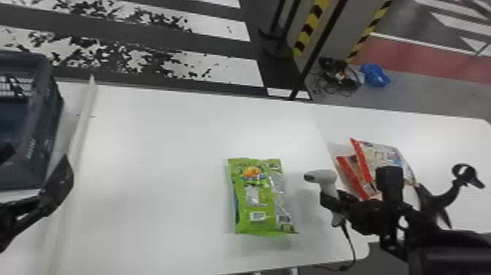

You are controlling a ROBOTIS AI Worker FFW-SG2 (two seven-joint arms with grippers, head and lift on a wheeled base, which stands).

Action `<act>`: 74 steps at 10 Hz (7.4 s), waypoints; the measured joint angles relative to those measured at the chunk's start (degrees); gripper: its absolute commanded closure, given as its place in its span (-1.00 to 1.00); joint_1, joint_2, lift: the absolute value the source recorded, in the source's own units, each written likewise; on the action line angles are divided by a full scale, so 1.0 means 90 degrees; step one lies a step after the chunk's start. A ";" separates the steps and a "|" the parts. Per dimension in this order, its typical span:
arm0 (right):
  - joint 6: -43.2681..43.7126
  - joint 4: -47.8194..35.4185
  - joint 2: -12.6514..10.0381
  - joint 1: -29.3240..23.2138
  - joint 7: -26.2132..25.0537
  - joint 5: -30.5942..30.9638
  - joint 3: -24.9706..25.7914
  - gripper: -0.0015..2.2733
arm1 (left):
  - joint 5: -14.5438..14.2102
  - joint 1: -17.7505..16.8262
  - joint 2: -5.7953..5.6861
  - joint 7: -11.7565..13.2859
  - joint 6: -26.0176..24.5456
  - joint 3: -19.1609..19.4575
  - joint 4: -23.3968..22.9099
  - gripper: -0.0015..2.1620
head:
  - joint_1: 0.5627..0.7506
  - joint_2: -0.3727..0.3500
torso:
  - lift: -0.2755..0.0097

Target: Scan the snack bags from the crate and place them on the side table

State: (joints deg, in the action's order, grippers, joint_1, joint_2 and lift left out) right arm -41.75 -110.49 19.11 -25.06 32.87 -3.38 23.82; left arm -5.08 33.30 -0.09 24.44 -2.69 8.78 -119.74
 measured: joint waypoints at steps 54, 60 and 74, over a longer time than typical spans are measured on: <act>-0.0865 0.0129 0.0136 0.0358 0.0038 -0.0043 -0.0330 -0.90 | 0.0047 0.0290 0.0000 -0.0216 -0.0087 -0.0180 -0.0303 -0.92 | 0.41 -0.81 | 0.27; -0.1525 -0.0941 -0.0052 -0.0202 0.0864 -0.1301 0.0362 -0.90 | 0.0036 0.0299 0.0000 -0.0207 -0.0079 -0.0163 -0.0286 -0.92 | 0.41 -0.64 | 0.27; -0.1317 -0.0137 0.0026 0.0157 0.1523 -0.0292 -0.0988 0.62 | -0.0076 0.0275 0.0000 -0.0159 -0.0053 -0.0126 -0.0162 -0.92 | 0.41 -0.36 | 0.27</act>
State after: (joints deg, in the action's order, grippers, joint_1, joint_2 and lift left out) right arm -53.61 -111.73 19.34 -23.64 46.58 -6.00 14.93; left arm -5.76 35.77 -0.09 23.01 -3.17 7.65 -121.20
